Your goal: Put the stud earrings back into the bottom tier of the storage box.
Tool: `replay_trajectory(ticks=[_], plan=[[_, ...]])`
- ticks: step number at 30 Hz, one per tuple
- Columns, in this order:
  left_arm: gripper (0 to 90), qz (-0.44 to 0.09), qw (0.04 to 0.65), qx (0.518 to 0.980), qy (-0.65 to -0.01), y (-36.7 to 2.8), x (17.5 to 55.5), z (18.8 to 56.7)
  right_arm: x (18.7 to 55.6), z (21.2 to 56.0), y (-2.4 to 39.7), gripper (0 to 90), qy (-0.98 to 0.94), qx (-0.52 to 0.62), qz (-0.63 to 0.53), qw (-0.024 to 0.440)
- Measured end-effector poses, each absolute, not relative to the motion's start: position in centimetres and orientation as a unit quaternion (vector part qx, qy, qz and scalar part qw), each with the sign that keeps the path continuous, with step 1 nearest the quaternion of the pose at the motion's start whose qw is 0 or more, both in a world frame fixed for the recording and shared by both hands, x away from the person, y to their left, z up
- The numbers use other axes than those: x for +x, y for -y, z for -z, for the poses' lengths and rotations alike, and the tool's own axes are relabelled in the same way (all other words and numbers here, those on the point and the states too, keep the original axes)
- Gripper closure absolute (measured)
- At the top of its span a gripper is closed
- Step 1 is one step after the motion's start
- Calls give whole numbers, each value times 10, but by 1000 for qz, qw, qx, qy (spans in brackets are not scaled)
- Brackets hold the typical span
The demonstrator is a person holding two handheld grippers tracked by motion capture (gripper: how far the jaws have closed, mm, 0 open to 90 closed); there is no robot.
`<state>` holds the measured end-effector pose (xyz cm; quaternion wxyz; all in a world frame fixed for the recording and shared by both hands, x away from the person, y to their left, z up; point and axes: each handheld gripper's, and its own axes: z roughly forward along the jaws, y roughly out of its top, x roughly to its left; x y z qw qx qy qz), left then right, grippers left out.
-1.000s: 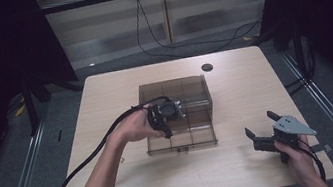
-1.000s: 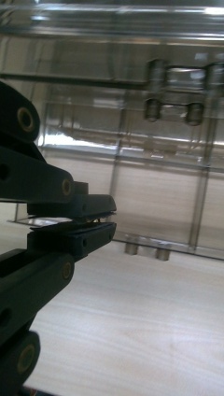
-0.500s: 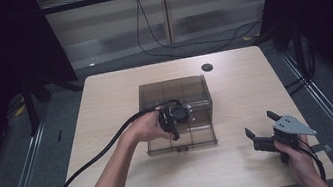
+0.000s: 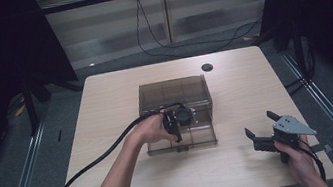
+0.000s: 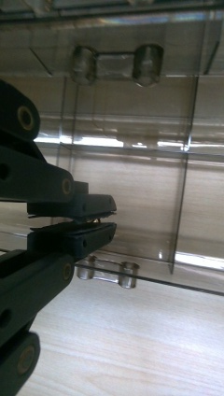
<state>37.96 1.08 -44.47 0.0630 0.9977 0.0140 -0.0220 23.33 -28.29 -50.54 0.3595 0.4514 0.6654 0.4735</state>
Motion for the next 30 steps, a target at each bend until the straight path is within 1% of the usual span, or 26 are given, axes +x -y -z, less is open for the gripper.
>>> replay_trajectory(ticks=[4, 5, 7, 9, 12, 13, 14, 15, 17, 18, 21, 25, 28, 29, 30], plan=[[843, 19, 62, 998, -17, -9, 379, 449, 233, 505, 283, 37, -665, 452, -472, 361], [837, 27, 57, 998, -15, -9, 380, 450, 233, 505, 283, 37, -664, 452, -473, 362], [824, 18, 55, 998, -18, -8, 379, 450, 233, 505, 283, 37, -664, 452, -473, 362], [819, 16, 71, 997, -28, -11, 380, 449, 233, 505, 283, 37, -665, 452, -473, 361], [815, 20, 69, 997, -25, -13, 381, 446, 233, 505, 283, 37, -664, 453, -474, 360], [815, 19, 81, 996, -39, -14, 379, 445, 233, 505, 283, 37, -664, 453, -474, 360], [808, 22, 79, 996, -38, -15, 380, 444, 233, 505, 283, 37, -665, 452, -473, 361], [759, 29, 80, 996, -41, -19, 381, 441, 233, 505, 283, 37, -665, 452, -473, 360], [745, 26, 76, 996, -38, -20, 382, 440, 233, 505, 283, 37, -666, 451, -473, 359], [738, 35, 79, 995, -40, -23, 381, 437, 233, 505, 283, 37, -666, 451, -473, 359], [733, 25, 88, 995, -43, -25, 378, 431, 233, 505, 283, 37, -667, 451, -472, 359], [735, 30, 97, 994, -44, -31, 378, 426, 233, 505, 283, 37, -665, 451, -473, 361], [734, 18, 88, 995, -49, -43, 376, 425, 234, 505, 283, 37, -665, 451, -475, 359], [734, 9, 96, 994, -54, -47, 375, 425, 233, 505, 283, 37, -665, 451, -474, 360], [734, 23, 99, 993, -57, -51, 376, 422, 233, 505, 283, 37, -665, 451, -474, 360]])
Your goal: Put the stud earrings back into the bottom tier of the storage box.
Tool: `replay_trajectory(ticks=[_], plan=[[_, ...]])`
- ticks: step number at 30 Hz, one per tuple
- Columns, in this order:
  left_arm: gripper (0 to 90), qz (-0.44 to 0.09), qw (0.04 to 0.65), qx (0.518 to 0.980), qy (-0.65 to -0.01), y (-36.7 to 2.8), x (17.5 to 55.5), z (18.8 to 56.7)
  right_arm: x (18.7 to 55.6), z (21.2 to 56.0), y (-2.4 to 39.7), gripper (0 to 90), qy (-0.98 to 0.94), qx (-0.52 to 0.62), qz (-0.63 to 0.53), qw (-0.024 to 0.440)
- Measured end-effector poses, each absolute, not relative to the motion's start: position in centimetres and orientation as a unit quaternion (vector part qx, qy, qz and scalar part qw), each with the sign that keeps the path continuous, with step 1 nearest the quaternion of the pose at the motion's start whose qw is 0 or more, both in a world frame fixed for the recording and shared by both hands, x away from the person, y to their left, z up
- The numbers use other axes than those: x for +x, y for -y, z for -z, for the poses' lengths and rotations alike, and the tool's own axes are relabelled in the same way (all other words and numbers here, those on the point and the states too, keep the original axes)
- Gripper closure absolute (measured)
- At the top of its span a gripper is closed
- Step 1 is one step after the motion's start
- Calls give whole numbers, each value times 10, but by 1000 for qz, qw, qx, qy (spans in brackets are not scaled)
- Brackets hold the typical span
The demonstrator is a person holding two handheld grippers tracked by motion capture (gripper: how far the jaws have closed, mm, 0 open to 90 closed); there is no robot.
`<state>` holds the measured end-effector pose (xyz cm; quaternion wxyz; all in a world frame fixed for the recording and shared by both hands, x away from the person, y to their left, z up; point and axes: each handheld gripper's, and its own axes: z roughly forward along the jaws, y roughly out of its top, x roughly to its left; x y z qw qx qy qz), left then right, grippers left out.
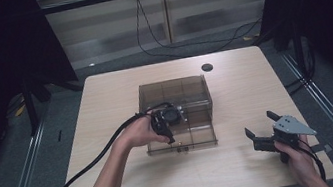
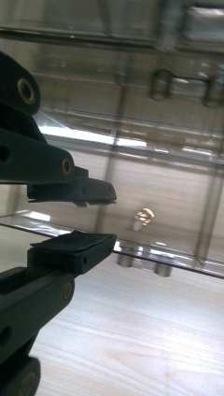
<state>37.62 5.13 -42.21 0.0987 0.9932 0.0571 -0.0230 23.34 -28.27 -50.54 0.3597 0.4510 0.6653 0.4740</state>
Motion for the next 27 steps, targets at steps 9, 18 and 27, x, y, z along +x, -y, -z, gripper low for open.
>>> replay_trajectory(ticks=[9, 18, 27], plan=[[726, 13, 113, 990, -82, -88, 374, 418, 234, 505, 284, 37, -662, 456, -474, 359], [746, -3, 118, 988, -101, -116, 370, 416, 234, 505, 283, 37, -663, 455, -474, 360], [752, -6, 118, 987, -107, -140, 367, 414, 234, 505, 283, 37, -663, 453, -475, 359]])
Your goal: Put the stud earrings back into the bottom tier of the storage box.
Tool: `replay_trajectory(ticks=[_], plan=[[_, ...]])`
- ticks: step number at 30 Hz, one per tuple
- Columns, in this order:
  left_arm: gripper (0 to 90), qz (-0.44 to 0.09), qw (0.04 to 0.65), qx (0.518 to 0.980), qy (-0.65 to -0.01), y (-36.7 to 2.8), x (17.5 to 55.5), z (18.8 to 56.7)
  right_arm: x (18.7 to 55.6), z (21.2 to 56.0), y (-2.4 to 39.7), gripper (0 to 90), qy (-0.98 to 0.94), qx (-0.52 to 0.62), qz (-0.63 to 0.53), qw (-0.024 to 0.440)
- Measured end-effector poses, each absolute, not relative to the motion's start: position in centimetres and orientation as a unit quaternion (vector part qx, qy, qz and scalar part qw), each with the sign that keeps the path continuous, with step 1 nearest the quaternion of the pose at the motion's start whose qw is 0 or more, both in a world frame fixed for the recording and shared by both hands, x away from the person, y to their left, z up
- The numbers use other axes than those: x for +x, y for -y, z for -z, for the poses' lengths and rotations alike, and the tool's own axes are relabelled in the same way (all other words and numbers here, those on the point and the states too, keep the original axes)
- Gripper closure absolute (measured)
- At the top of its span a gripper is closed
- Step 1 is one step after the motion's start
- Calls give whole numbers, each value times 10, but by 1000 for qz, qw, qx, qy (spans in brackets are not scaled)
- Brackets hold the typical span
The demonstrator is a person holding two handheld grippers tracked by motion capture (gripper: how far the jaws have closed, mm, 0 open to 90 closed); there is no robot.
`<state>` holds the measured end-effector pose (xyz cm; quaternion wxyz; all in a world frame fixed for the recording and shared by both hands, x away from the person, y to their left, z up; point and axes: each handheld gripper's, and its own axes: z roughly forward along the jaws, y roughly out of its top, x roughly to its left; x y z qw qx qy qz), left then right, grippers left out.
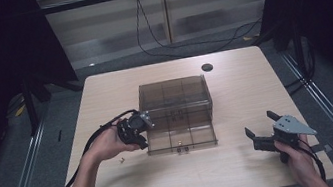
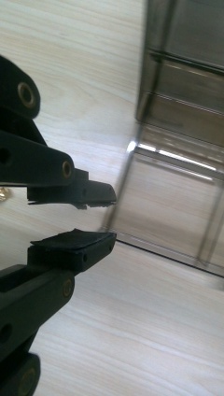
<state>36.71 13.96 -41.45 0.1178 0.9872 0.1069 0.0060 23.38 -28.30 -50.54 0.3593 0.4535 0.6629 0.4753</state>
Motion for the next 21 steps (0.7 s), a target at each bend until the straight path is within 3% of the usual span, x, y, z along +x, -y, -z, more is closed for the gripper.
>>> replay_trajectory(ticks=[21], plan=[[764, -15, 100, 983, -151, -200, 362, 439, 234, 505, 283, 37, -663, 455, -474, 360]])
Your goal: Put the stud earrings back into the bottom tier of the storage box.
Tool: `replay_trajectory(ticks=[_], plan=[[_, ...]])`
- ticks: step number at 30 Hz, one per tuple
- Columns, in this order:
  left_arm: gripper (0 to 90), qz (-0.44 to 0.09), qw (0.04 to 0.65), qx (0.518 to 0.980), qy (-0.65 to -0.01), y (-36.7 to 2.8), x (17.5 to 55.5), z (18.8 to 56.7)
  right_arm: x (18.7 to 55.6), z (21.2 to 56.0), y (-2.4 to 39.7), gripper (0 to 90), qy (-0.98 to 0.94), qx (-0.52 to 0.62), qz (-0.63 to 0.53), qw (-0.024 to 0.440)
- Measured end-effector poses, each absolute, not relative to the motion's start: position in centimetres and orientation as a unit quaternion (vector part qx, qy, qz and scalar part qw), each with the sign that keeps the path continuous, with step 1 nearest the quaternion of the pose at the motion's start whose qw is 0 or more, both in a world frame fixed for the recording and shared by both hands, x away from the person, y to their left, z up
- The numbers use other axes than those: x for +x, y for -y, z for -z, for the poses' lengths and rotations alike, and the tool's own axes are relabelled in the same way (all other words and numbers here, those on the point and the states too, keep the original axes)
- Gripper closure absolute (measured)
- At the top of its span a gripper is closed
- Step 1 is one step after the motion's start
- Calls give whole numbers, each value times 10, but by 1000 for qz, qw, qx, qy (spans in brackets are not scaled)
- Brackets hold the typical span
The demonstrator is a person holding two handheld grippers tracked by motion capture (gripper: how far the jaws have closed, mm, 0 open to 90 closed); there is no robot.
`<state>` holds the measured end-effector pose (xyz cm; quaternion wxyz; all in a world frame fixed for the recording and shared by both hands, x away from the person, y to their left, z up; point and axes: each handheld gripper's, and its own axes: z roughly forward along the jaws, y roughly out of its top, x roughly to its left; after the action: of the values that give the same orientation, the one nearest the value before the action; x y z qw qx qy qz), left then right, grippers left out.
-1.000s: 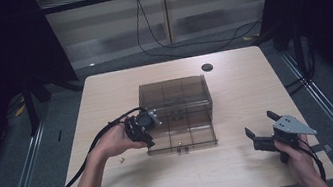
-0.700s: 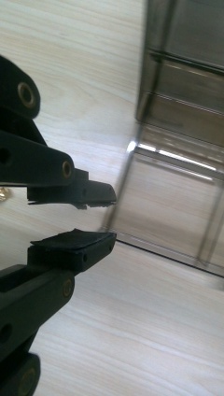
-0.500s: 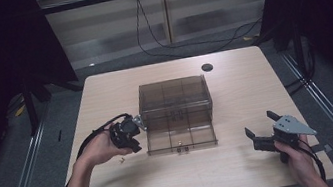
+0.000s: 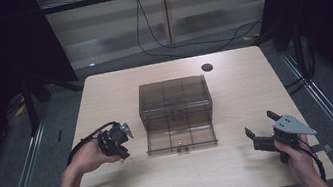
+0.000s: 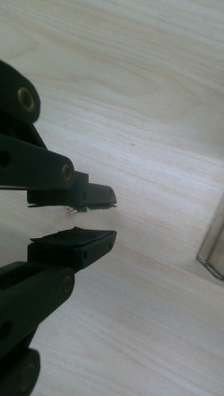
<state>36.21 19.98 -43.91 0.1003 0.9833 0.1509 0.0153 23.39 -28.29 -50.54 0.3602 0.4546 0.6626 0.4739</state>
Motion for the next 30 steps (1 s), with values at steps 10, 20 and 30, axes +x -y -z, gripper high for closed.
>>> replay_trajectory(ticks=[10, 20, 30], plan=[[762, -9, 83, 983, -166, -219, 365, 445, 234, 505, 282, 37, -663, 453, -472, 364], [762, 6, 90, 980, -175, -227, 367, 457, 234, 505, 282, 37, -665, 453, -470, 362], [768, 14, 80, 984, -156, -214, 363, 457, 234, 505, 282, 37, -665, 452, -470, 364]])
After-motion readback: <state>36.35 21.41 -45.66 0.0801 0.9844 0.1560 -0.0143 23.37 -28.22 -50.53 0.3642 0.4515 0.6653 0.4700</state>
